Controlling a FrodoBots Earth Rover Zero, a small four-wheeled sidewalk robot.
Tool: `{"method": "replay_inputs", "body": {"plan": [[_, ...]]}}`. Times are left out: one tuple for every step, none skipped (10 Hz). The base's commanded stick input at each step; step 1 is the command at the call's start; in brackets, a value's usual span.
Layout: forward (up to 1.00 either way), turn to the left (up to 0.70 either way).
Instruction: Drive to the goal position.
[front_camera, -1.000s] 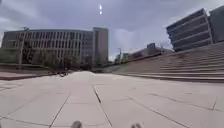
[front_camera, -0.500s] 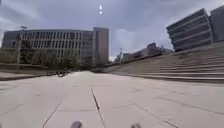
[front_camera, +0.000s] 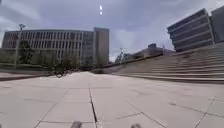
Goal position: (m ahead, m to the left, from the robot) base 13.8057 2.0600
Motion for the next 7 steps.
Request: {"method": "replay_inputs", "body": {"plan": [[0.7,0.02],[0.7,0.02],[0.7,0.02],[0.7,0.02],[0.7,0.02],[0.7,0.02],[0.7,0.02]]}}
